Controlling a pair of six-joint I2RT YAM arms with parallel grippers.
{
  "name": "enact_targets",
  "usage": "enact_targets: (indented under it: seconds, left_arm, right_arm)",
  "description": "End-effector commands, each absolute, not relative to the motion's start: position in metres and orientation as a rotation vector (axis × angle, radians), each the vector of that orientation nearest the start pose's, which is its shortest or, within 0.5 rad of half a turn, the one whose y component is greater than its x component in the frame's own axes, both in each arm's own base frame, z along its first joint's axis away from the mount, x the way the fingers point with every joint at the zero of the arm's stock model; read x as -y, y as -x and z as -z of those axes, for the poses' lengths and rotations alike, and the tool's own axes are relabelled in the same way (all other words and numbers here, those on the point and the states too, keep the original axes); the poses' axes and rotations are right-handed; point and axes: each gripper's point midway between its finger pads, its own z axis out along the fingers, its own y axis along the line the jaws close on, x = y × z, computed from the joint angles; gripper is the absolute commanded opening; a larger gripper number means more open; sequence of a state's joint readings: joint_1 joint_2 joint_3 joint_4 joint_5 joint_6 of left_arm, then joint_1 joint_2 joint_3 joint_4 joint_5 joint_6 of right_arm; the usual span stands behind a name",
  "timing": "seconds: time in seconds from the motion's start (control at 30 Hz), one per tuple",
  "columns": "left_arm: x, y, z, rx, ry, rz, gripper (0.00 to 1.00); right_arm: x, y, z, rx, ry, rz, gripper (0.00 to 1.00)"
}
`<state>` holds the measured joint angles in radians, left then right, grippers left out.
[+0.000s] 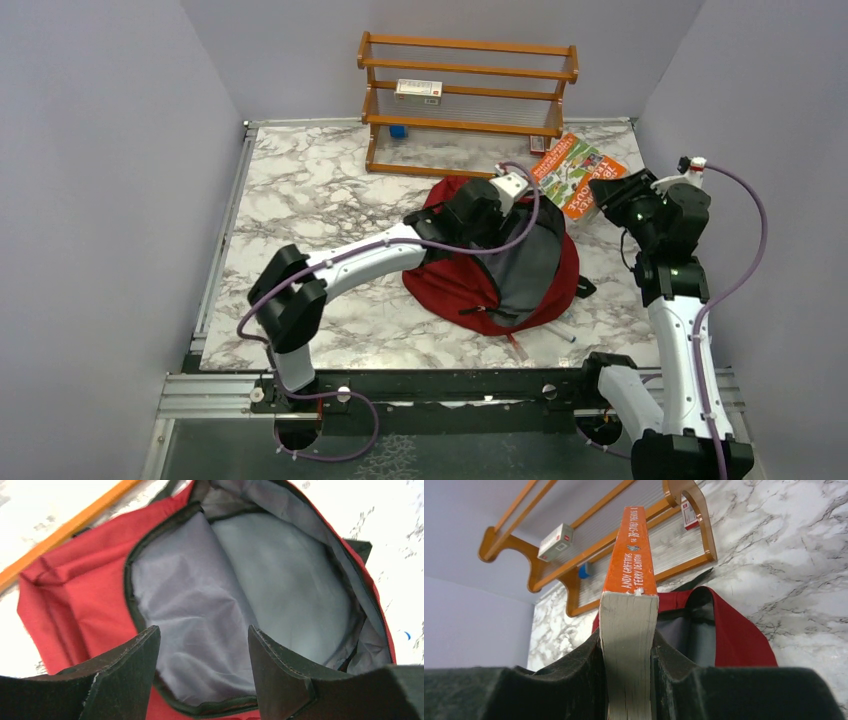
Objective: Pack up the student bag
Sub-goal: Place the book in the student bag.
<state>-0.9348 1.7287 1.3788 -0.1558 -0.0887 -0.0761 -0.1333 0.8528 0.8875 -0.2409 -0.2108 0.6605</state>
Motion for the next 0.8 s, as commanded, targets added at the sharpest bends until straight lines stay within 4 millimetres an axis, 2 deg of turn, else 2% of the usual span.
enact_targets:
  seconds: [0.0,0.17,0.3,0.53,0.77]
  left_arm:
    - [0.422,-0.307,-0.168,-1.968,-0.898,0.379,0.66]
    - [0.441,-0.295,-0.138,-1.988,-0.990,0.318,0.66]
    - [0.448,-0.293,-0.117,-2.009,-1.029,0.258,0.67]
    - [0.445,-0.299,-0.086,-2.005,-1.128,0.081,0.68]
    - [0.441,-0.303,-0.071,-2.006,-1.156,0.014,0.67]
  right_arm:
    - [-0.012,-0.312,-0.365,-1.453,-0.561,-0.616,0.00]
    - [0.011,-0.293,-0.379,-1.346,-0.630,-0.503,0.01]
    - [0.013,-0.282,-0.393,-1.326,-0.590,-0.458,0.01]
    - [0.013,-0.279,-0.391,-1.337,-0.579,-0.442,0.00]
    - [0.010,-0.277,-0.387,-1.357,-0.575,-0.452,0.00]
